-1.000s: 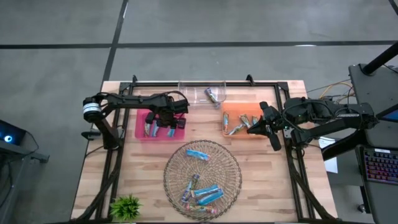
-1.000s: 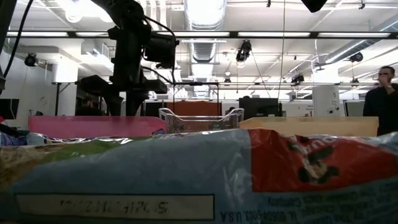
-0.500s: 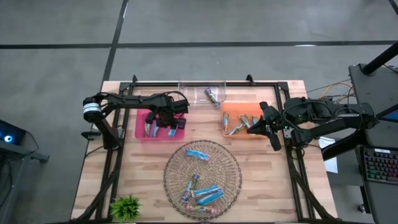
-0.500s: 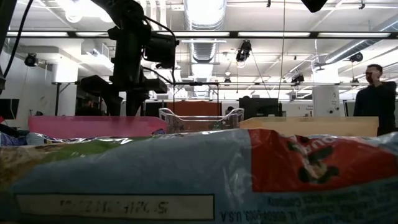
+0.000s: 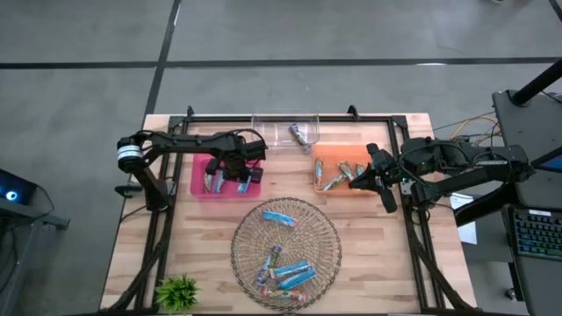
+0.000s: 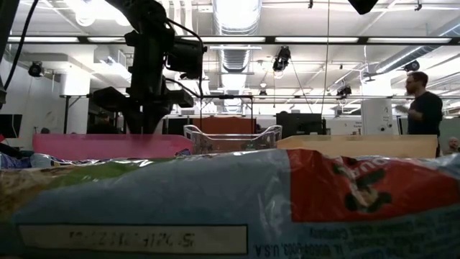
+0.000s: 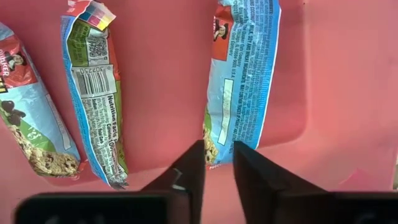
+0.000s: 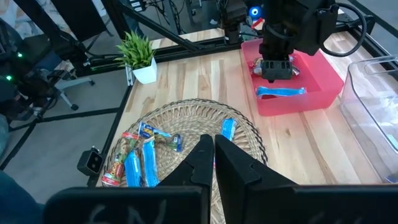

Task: Pick and place Granola Bars by type
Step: Put the blue granola bar into the transparent bin

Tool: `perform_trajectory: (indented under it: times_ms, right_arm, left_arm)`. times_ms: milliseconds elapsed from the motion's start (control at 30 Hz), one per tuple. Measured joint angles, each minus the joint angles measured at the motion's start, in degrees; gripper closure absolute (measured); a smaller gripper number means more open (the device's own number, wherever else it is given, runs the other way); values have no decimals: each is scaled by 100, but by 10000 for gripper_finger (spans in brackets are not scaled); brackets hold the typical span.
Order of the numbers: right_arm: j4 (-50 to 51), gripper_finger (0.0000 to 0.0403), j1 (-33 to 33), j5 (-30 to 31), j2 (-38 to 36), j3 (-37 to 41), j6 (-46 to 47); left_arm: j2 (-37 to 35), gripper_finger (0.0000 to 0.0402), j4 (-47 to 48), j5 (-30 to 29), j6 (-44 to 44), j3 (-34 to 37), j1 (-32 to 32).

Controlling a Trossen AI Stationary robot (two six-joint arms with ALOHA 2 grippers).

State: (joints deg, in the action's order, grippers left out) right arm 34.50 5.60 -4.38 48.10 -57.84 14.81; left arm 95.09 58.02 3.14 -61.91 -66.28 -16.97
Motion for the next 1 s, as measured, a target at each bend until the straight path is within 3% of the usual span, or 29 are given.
perform_trajectory:
  times_ms: [100,200,600,1000]
  right_arm:
    - [0,394,0,0,0,0,-2]
    - [0,394,-1,2,0,0,-19]
    - [-2,394,0,2,0,1,-45]
    - [-14,394,-1,2,0,1,-48]
  left_arm:
    - [0,383,-2,0,64,0,0]
    - [0,398,-2,2,74,0,0]
    - [-308,401,58,186,81,-195,2]
    - [-1140,401,307,179,507,-1421,58]
